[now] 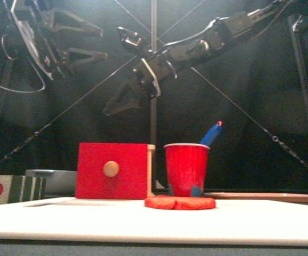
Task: Get the cutter from the drawer then cut the dough then place the extra dough in the bowl
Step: Place the cutter on the board
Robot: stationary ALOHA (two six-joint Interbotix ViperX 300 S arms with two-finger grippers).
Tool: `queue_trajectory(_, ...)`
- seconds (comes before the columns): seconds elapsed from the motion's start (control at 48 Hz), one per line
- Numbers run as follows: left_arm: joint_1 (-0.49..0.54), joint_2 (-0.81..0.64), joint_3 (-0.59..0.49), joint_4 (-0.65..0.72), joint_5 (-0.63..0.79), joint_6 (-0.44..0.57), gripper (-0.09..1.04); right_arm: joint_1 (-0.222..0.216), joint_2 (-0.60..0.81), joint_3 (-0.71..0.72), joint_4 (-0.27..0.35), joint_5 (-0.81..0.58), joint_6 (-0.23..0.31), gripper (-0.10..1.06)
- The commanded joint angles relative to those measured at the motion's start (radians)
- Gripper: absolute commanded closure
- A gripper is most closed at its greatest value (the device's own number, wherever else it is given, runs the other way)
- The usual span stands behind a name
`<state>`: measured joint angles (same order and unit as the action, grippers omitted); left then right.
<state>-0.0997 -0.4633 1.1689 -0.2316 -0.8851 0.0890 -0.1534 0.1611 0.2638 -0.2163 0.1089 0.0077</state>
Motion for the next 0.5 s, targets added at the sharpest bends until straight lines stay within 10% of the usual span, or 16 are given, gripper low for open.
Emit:
queue_trajectory(0.021, 0.005, -0.031, 0.003, -0.015, -0.015, 0.054, 0.05, 0.015, -0.055, -0.006, 0.038, 0.115, -0.006, 1.0)
queue_trajectory(0.5, 0.029, -0.071, 0.055, -0.014, -0.015, 0.086, 0.05, 0.009, -0.032, -0.003, 0.121, 0.15, -0.003, 0.31)
